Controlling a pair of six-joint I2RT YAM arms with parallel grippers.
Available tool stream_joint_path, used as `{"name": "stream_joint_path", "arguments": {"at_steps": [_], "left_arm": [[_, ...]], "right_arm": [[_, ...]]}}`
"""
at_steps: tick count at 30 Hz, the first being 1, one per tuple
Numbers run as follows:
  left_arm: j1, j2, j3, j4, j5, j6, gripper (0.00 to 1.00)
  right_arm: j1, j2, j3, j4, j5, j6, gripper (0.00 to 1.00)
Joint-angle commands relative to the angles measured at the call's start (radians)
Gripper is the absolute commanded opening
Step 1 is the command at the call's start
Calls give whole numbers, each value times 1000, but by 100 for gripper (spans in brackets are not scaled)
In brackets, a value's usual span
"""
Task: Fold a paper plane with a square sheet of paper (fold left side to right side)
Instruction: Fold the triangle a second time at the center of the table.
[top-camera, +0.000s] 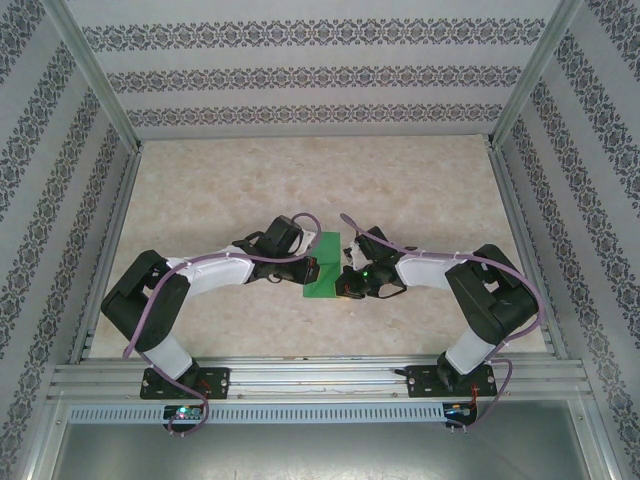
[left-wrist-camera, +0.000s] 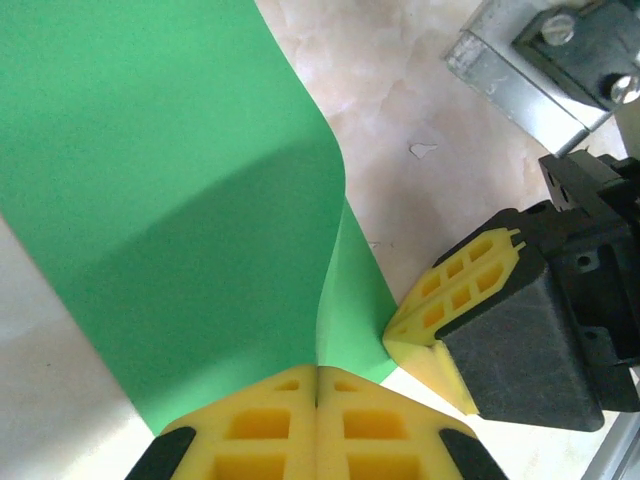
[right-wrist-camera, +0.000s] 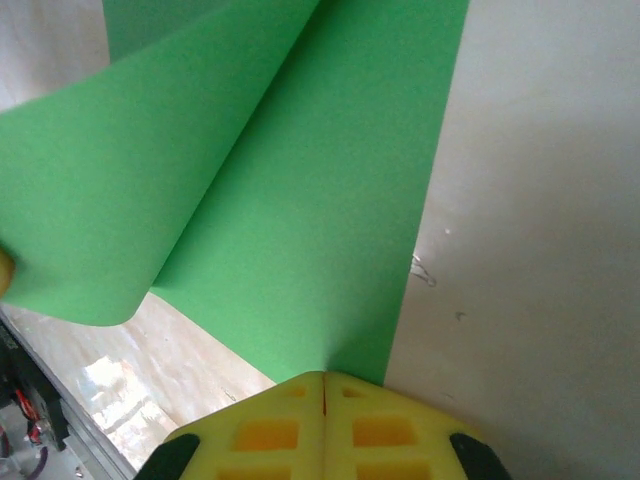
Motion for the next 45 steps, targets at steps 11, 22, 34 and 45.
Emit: {"name": "stream_joint_path", "arguments": {"at_steps": [11, 22, 34, 45], "left_arm": [[44, 50, -6, 51, 43, 60, 0], [66, 104, 20, 61, 59, 88, 0], [73, 120, 27, 65, 17, 97, 0], [75, 116, 32, 70, -15, 102, 0]], "right_arm": [[-2, 18, 29, -90, 35, -59, 0], [-6, 24, 25, -96, 29, -64, 0], [-10, 22, 21, -97, 32, -66, 0], [-14, 21, 17, -98, 33, -66, 0]]}}
